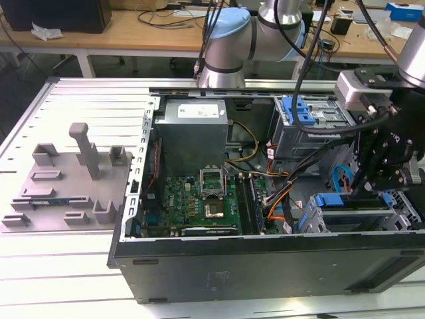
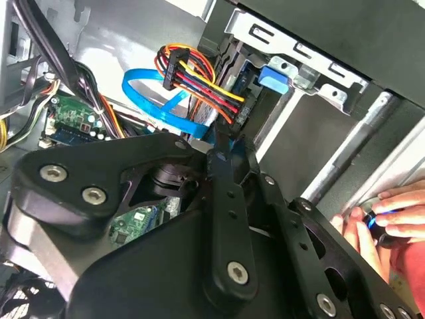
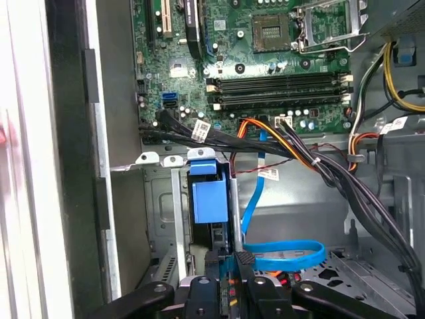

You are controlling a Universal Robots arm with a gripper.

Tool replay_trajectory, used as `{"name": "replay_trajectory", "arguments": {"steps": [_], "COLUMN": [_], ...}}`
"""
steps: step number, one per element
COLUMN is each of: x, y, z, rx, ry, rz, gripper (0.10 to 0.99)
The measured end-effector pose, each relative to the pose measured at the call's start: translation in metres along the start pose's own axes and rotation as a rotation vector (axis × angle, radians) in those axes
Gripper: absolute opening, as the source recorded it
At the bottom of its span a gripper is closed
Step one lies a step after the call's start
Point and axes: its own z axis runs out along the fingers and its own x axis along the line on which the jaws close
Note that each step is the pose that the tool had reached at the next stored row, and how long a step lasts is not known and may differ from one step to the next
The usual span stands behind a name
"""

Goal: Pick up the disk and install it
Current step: 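Insert the second disk wire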

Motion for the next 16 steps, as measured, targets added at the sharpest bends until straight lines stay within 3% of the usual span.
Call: {"name": "replay_trajectory", "arguments": {"steps": [8, 10, 16], "x": [-0.0022, -0.0027, -0.0027], "y": [-0.0004, -0.0004, -0.0003], "z": [-0.0326, -0.0338, -0.0339], "rx": [0.000, 0.001, 0.001], "ry": [0.0047, 0.0081, 0.0090], "rz": [0.000, 0.000, 0.000], "gripper": [0.224, 0.106, 0.106]}}
